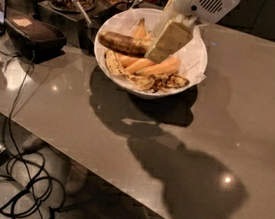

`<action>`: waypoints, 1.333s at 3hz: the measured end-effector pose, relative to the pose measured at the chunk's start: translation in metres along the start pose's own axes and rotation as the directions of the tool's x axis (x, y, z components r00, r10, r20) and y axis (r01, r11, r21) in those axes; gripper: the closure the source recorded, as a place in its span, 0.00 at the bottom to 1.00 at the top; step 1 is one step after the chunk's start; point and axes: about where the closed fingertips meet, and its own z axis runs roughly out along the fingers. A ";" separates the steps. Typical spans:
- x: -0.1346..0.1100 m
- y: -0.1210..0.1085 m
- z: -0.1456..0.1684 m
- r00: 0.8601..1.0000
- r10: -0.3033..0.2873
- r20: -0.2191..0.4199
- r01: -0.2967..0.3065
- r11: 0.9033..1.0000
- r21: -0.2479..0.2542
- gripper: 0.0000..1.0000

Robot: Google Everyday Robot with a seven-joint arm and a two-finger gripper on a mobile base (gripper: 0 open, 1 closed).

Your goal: Pick banana from white bowl

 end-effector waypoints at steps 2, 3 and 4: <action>-0.027 0.023 0.022 0.995 -0.044 0.084 0.050 0.997 -0.062 1.00; -0.041 0.027 0.035 0.992 -0.068 0.110 0.078 0.992 -0.094 1.00; -0.041 0.027 0.035 0.992 -0.068 0.110 0.078 0.992 -0.094 1.00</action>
Offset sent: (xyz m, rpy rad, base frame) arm -0.0203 0.0575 -0.0263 0.0951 0.0641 0.1453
